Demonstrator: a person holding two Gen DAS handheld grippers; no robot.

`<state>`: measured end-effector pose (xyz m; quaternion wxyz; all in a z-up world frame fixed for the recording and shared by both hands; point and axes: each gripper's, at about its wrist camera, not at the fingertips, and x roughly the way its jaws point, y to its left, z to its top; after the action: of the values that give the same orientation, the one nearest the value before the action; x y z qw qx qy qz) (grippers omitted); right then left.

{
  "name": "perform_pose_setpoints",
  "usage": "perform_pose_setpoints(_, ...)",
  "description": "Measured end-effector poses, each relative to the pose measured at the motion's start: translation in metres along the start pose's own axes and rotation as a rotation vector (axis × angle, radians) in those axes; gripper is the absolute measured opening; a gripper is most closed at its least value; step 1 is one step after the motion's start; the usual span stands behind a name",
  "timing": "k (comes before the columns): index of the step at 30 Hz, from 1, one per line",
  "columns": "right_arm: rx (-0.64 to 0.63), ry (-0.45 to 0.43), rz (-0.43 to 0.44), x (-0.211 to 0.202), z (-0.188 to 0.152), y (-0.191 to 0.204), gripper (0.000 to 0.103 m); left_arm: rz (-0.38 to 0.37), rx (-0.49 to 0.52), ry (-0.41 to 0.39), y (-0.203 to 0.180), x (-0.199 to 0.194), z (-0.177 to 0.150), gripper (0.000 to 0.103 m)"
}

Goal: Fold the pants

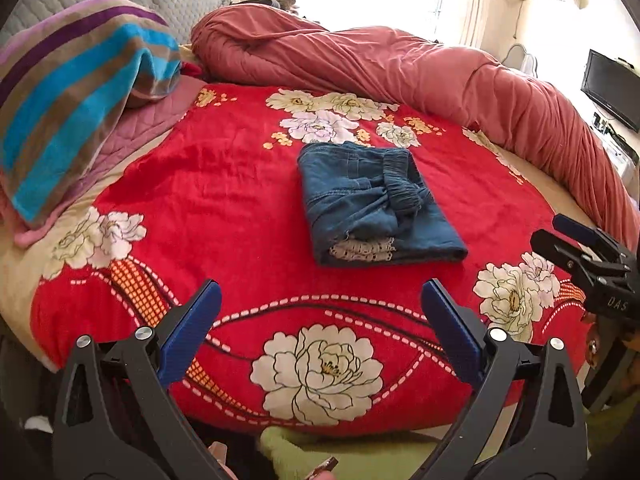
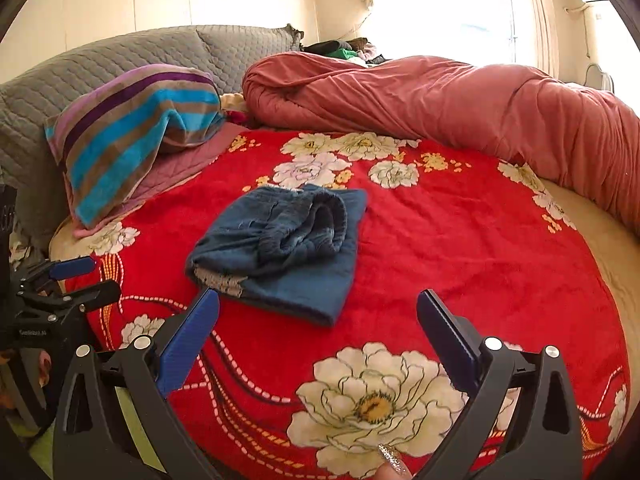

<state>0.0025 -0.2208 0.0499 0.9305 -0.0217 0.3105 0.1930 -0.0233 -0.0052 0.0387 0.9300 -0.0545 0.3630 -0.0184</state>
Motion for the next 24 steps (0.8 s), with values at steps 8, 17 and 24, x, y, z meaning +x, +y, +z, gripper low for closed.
perform_pose_setpoints(8,0.043,0.084,0.009,0.013,-0.025,-0.002,0.099,0.006,0.0,0.034,-0.003,0.007,-0.012,0.094)
perform_pose_setpoints(17,0.065,0.112,-0.034,0.023,-0.042,-0.004,0.099,0.015,-0.002,0.066,-0.005,0.015,-0.02,0.093)
perform_pose_setpoints(24,0.083,0.11,-0.024,0.022,-0.041,-0.008,0.099,0.03,-0.005,0.076,-0.003,0.017,-0.021,0.094)
